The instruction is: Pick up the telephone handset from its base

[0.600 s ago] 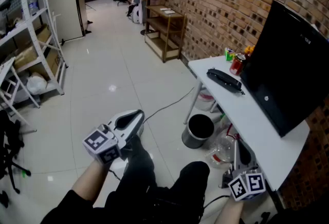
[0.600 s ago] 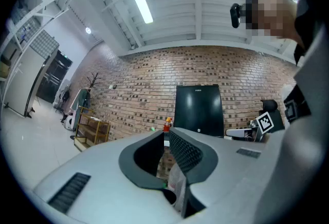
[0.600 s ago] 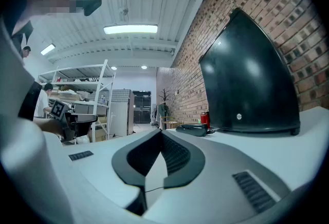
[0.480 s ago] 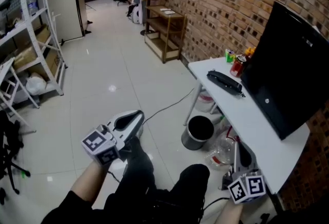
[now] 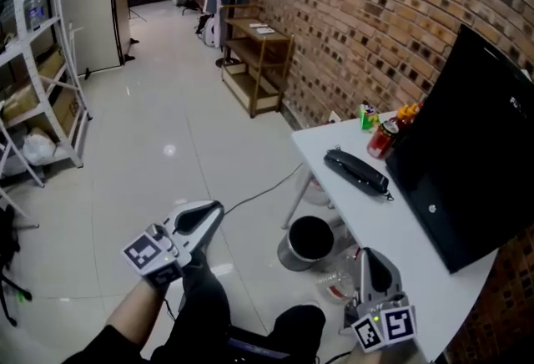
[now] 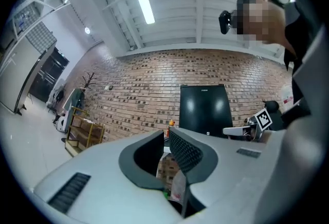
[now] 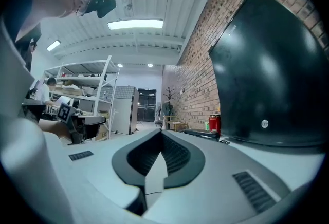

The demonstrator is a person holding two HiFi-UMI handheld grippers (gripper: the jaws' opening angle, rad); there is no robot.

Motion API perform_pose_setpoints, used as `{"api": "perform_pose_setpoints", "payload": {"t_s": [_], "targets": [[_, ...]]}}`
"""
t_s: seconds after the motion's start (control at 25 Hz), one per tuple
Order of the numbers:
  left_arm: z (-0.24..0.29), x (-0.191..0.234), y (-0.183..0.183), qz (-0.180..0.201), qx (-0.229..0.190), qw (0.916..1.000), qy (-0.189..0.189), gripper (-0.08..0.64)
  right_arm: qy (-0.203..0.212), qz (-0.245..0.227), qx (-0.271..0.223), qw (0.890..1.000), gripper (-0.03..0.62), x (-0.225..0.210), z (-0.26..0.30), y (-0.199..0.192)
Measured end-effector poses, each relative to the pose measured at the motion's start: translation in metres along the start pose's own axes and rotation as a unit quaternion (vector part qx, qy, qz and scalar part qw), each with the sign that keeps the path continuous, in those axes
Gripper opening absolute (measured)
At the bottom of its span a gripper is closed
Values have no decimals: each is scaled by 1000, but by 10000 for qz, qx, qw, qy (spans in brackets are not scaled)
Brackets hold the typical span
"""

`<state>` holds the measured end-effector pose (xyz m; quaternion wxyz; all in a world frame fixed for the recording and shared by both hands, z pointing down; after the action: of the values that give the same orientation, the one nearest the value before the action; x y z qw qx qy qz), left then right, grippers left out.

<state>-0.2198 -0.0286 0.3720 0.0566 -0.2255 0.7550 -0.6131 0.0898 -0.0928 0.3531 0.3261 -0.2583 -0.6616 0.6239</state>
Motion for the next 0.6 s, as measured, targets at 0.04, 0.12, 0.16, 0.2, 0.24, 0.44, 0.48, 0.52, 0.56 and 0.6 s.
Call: {"api": "perform_pose_setpoints", "payload": {"t_s": [0.04,0.12,0.16,0.2,0.24,0.44,0.48,0.52,0.56,0.6], "targets": [[10,5,-1,57,2,10000,-34,37,0,23,-24,10000,9,-5,9,0],[29,15,-4,143,35,9998,-97,37,2,143,-84,9999,9,-15,25,-1],[37,20,-7,123,57,9998,-108,37,10,216,-100,9997,9,-18,32,-2],[44,25,-11,71,80,9999,-112,37,20,271,-106,9996,9,-21,37,-3],[50,28,-14,24,109,9999,-123,37,27,296,-107,9995,9,-22,41,-3],[88,28,-9,39,194,9989,-425,37,-50,248,-143,9996,9,-39,48,9],[95,27,-5,5,178,9986,-505,37,-98,256,-148,9995,9,-43,47,12],[101,26,-3,-26,173,9981,-585,37,-154,257,-151,9994,9,-47,46,14],[107,25,-1,-39,184,9976,-667,37,-214,242,-151,9994,9,-51,46,16],[113,25,0,-26,206,9969,-753,37,-272,210,-148,9993,9,-54,46,17]]}}
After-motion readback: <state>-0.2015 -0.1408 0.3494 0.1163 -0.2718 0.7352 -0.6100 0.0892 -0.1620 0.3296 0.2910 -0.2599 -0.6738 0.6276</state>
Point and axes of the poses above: the fingertips, and each gripper's own axes: z forward along the fingers, x to its left, y out of its top, the point moved 3 cm from there along -z, backward along the fingers, and after that the axes turned 5 degrees about -z, right-handed, at the moved point
